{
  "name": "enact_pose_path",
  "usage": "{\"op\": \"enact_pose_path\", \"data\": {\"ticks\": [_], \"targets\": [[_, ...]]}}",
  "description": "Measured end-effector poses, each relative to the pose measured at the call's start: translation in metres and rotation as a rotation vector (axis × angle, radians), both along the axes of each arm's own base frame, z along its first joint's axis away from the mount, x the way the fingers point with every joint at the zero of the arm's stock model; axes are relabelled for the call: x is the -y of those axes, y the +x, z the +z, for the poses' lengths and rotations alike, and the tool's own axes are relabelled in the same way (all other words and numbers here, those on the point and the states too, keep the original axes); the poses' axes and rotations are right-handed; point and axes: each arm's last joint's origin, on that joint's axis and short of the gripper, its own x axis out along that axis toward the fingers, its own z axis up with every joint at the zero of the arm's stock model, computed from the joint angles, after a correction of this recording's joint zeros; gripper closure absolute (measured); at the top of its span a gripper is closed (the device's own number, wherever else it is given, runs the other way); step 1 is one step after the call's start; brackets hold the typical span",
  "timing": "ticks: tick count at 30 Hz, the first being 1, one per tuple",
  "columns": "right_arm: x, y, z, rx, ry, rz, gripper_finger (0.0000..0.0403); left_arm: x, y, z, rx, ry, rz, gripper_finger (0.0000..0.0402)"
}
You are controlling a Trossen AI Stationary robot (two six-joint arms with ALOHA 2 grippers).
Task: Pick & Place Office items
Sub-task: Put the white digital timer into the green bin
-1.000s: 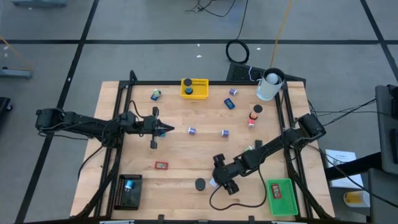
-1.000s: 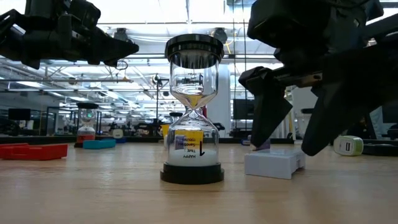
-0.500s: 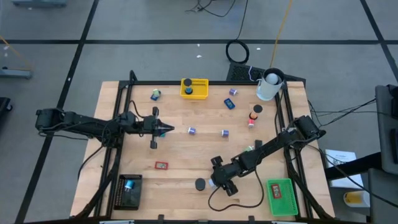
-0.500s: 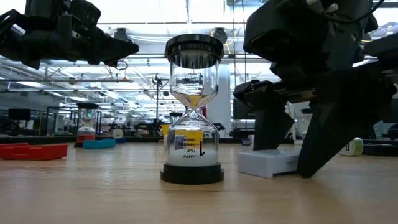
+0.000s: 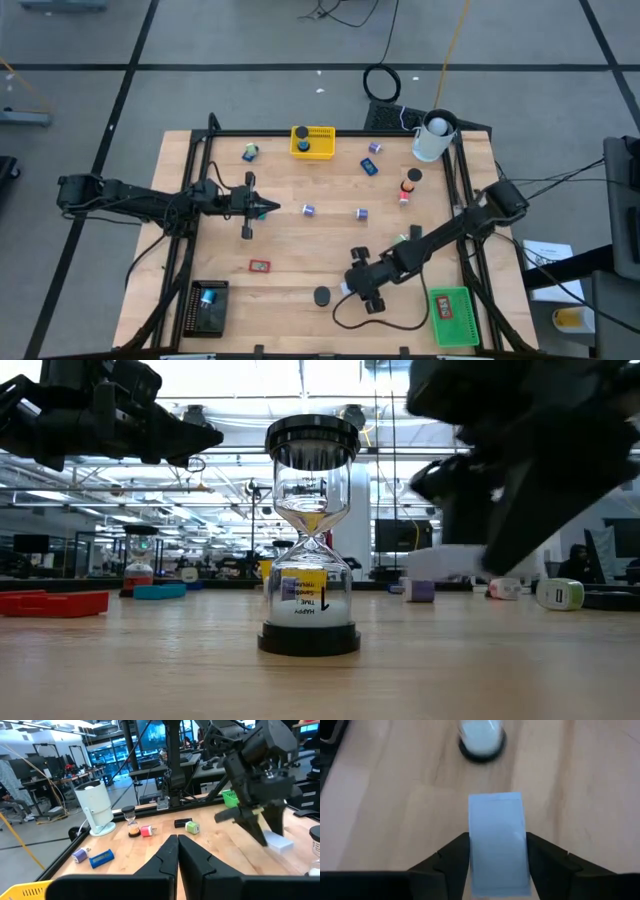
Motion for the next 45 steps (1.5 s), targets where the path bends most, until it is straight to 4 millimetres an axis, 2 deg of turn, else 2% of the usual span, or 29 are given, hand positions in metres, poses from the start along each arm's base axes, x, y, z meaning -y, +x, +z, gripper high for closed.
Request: {"op": "enact_pose_path", "data": {"ticks": [3,11,16,20,25,31,38,45], "targets": [[0.000,-0.012,0.016,-0.029,0.035,-0.064,0.0226,0.000,0.000,0.000,-0.001,-0.007,0.000,0.0373],[-0.005,-0.063,0.061,-0.176,0.166,-0.259,0.0276,0.000,0.000,0.000,-0.001,-0.015,0.000,0.0371],[-0.002,-0.098,0.079,-0.309,0.199,-0.405,0.0285,0.000,0.000,0.000,-0.001,-0.015,0.000,0.0371],[-0.002,-0.114,0.085,-0.310,0.166,-0.468,0.0287,0.000,0.000,0.000,-0.001,-0.015,0.000,0.0371],[-0.012,-0.113,0.079,-0.330,0.197,-0.497,0.0268,0.000,0.000,0.000,-0.001,-0.018,0.000,0.0371],[-0.035,-0.107,0.052,-0.492,0.261,-0.556,0.0220,0.000,0.000,0.000,-0.001,-0.019,0.000,0.0371],[-0.051,-0.107,0.023,-0.607,0.200,-0.595,0.0175,0.000,0.000,0.000,-0.002,-0.030,0.000,0.0371],[-0.058,-0.110,0.014,-0.621,0.156,-0.590,0.0149,0.000,0.000,0.000,-0.002,-0.029,0.000,0.0371]]}}
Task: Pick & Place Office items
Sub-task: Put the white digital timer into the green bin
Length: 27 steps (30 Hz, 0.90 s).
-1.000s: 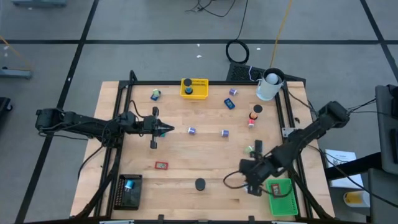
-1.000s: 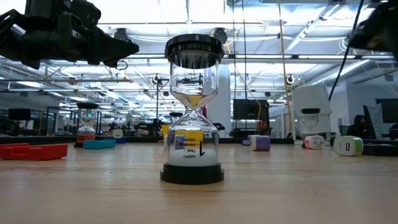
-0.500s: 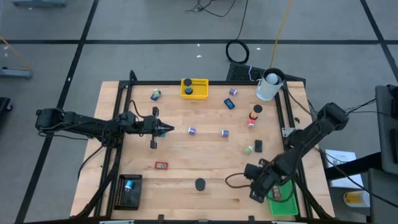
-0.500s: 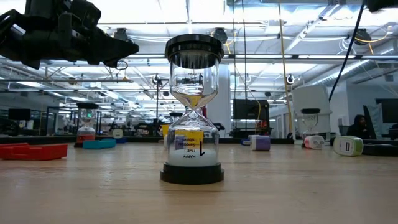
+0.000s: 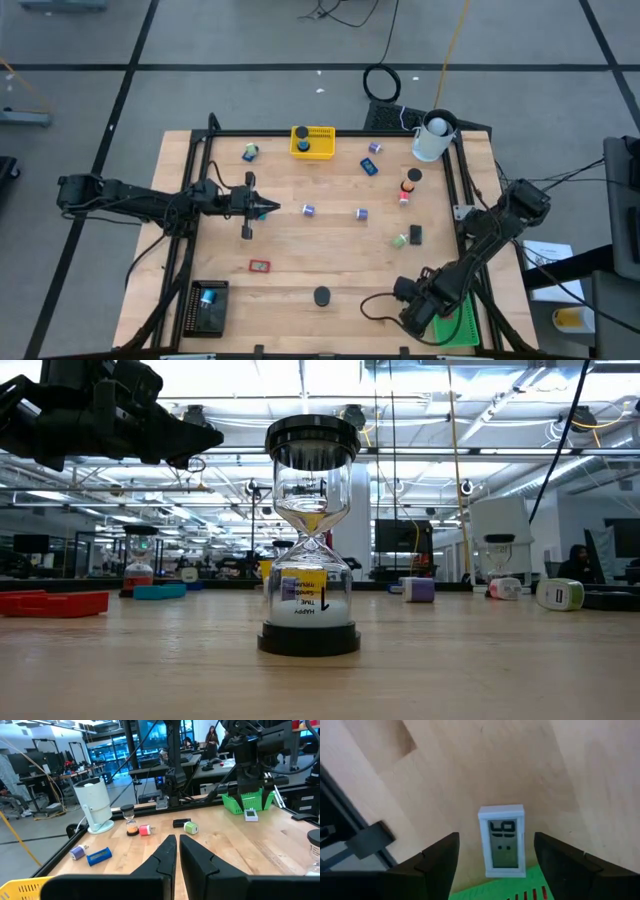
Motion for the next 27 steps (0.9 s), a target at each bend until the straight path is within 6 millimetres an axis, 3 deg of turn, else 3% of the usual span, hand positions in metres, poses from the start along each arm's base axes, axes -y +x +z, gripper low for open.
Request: {"op": "enact_pose_path", "data": {"ticks": [15,20,27], "targets": [[-0.006,0.003,-0.026,-0.052,-0.068,0.099,0.0125,0.000,0.000,0.000,0.000,0.003,0.001,0.0371],[-0.004,0.005,-0.029,-0.036,-0.093,0.134,0.0157,0.000,0.000,0.000,-0.001,0.002,0.001,0.0371],[0.000,0.010,-0.029,-0.021,-0.097,0.154,0.0232,0.000,0.000,0.000,-0.001,0.002,0.001,0.0371]]}}
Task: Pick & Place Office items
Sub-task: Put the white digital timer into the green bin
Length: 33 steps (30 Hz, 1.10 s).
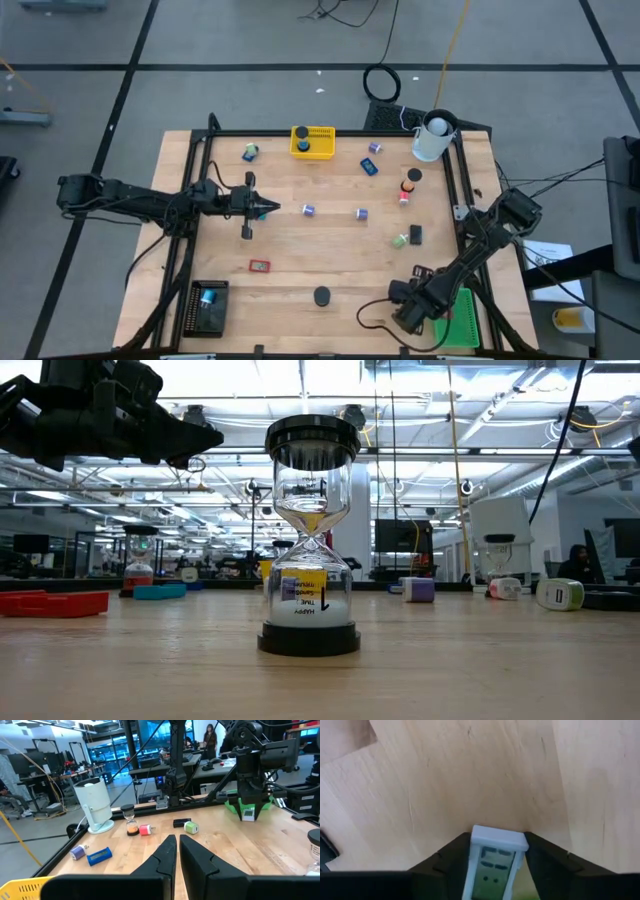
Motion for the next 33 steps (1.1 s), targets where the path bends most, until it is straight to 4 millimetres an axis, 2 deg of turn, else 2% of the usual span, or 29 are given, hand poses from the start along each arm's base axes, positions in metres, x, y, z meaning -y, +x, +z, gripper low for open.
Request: {"op": "enact_pose_path", "data": {"ticks": [3,7,13,20,28,33], "targets": [[0.002,0.005,0.000,0.032,0.002,0.014,0.0251,0.000,0.000,0.000,0.000,-0.001,0.000,0.0371],[0.006,0.012,0.001,0.056,0.018,0.031,0.0251,0.000,0.000,0.000,0.000,-0.002,0.000,0.0371],[0.017,0.028,0.001,0.110,0.040,0.123,0.0230,0.000,0.000,0.000,0.000,-0.002,0.000,0.0371],[0.033,0.046,0.002,0.172,0.050,0.179,0.0232,0.000,0.000,0.000,0.000,0.001,0.000,0.0371],[0.033,0.045,0.003,0.150,0.050,0.118,0.0165,0.000,0.000,0.000,0.000,0.001,0.000,0.0371],[0.027,0.039,0.010,0.096,0.014,0.053,0.0133,0.000,0.000,0.000,0.000,0.000,0.000,0.0371]]}}
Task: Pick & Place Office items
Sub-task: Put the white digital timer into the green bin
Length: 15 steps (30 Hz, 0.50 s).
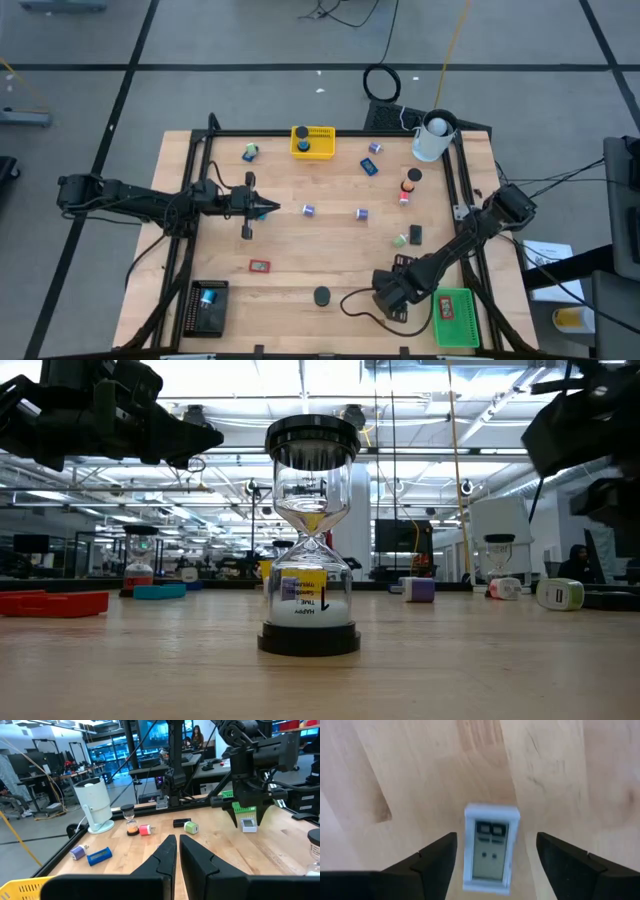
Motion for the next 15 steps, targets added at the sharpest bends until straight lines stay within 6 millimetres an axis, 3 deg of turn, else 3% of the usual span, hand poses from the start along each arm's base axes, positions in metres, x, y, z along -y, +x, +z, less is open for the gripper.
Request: {"op": "enact_pose_path", "data": {"ticks": [7,15], "targets": [[-0.013,-0.008,0.007,0.045,-0.087,-0.053,0.0138,0.000,0.000,0.000,0.000,0.001,0.000,0.0371],[-0.014,-0.007,-0.011,-0.009,-0.135,-0.060,0.0139,0.000,0.000,0.000,0.000,-0.002,0.000,0.0371]]}}
